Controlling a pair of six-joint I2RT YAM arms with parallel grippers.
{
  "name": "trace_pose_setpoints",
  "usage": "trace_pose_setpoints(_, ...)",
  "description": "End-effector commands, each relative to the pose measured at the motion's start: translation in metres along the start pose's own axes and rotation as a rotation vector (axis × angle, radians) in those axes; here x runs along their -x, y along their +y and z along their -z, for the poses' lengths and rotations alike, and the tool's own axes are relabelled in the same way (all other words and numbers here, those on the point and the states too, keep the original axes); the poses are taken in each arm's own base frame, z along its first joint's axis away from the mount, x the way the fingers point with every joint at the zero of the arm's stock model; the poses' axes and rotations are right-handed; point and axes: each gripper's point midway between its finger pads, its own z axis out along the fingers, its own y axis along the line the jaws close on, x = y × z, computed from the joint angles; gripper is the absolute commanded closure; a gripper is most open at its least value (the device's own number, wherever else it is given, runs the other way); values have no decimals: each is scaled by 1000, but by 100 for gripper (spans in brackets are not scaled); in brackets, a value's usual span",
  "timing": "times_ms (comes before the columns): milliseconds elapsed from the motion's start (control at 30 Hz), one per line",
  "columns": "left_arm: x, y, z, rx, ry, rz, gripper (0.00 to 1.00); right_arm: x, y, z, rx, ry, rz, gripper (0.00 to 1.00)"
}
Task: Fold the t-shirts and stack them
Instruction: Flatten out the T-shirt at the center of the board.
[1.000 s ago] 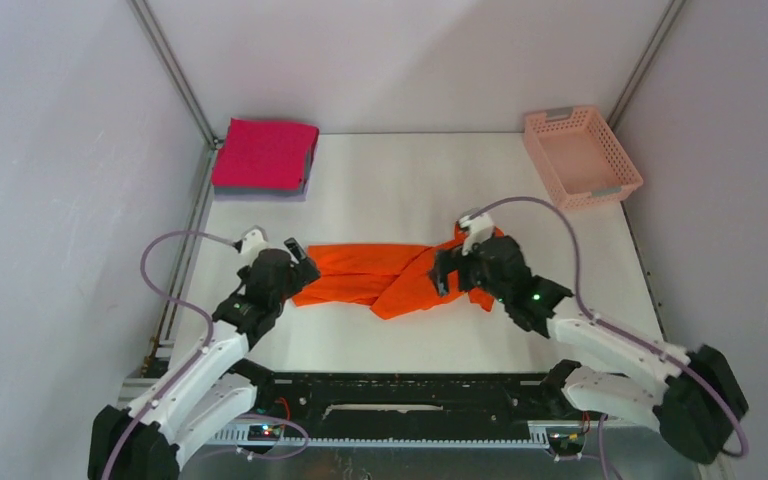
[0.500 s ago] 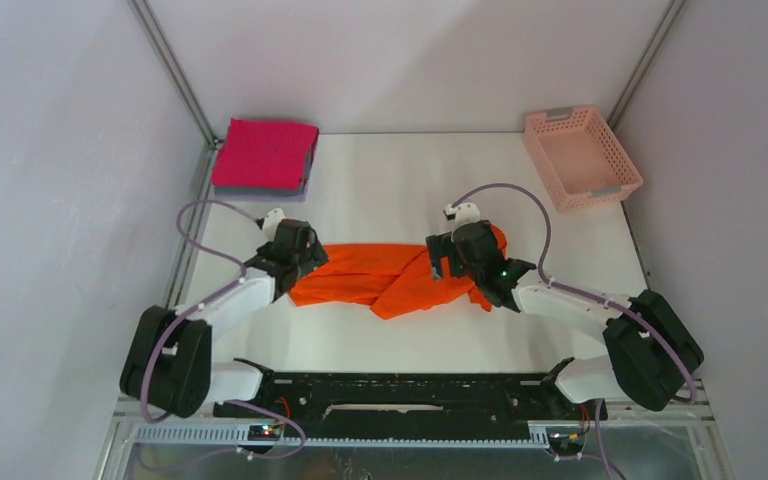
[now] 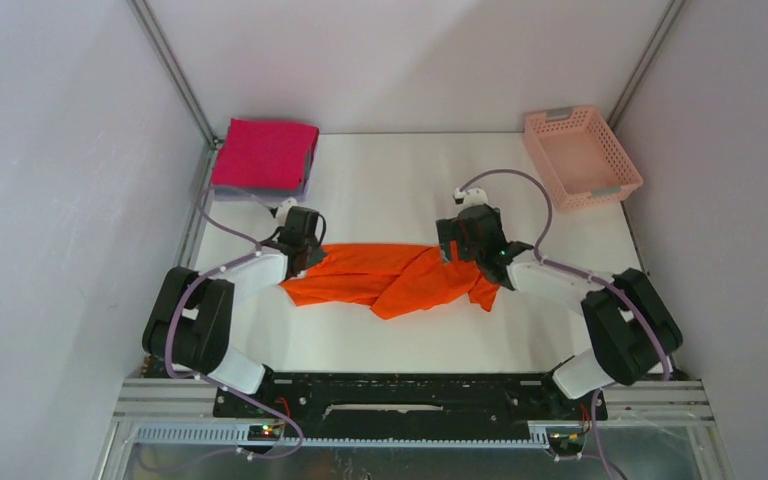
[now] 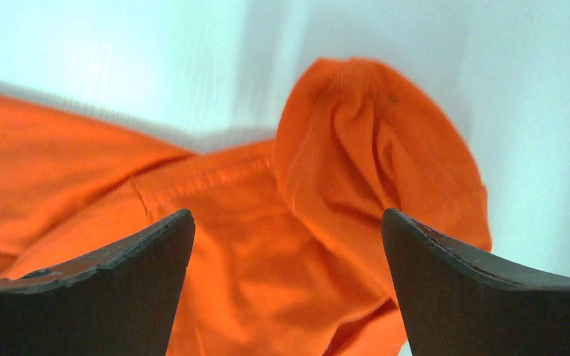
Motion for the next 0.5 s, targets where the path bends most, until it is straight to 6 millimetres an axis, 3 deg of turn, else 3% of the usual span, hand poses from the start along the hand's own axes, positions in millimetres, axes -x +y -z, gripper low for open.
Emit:
trace_pose_setpoints(0, 25, -16, 9, -58, -64, 11, 100, 39, -3, -20, -59, -39, 103, 3)
trace_pose_setpoints(100, 31, -15, 16, -62, -89, 6, 100, 38, -15, -35, -127, 26, 148, 6)
trace_pose_setpoints(233, 39, -13, 23, -56, -121, 2, 100, 29, -11, -51, -110, 119, 157, 17)
trace_pose_setpoints(467, 43, -13, 30, -79, -153, 13, 100, 7, -27, -56, -190, 235, 86, 33)
